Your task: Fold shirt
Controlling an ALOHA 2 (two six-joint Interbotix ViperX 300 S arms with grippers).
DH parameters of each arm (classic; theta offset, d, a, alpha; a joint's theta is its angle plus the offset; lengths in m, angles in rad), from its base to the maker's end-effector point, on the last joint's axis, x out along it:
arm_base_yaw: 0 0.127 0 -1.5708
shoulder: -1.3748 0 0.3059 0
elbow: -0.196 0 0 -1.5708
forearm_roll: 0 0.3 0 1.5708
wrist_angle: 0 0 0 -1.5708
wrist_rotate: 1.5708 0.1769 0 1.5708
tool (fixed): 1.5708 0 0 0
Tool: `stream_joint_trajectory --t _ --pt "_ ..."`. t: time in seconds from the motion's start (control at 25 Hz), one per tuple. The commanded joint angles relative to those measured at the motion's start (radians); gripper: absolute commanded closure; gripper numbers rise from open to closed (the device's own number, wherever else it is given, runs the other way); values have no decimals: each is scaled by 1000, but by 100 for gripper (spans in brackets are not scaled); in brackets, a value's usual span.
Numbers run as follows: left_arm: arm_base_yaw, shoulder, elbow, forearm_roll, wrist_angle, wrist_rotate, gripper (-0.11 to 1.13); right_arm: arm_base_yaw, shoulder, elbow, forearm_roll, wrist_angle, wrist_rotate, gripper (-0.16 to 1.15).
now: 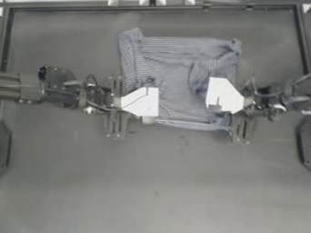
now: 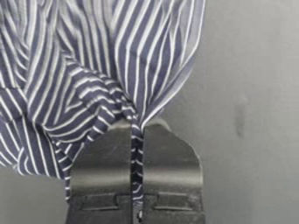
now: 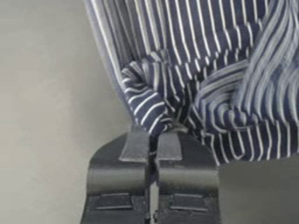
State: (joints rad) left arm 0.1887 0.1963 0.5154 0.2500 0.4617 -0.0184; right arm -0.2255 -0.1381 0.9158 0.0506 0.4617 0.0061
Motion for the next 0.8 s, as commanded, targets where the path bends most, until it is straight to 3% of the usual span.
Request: stream_joint_trajectory --t 0.04,0.24,0.48,0.8 --pt "-38 -100 8 0 -5 -29 98 23 -84 9 -18 9 49 91" --pt "-98 -130 11 5 0 -78 97 91 -135 8 -80 48 175 91" --pt "-166 -179 8 20 49 -124 97 206 -187 -5 -204 104 402 91" --pt "-278 -247 12 152 167 -333 97 330 -236 -17 -331 169 650 91"
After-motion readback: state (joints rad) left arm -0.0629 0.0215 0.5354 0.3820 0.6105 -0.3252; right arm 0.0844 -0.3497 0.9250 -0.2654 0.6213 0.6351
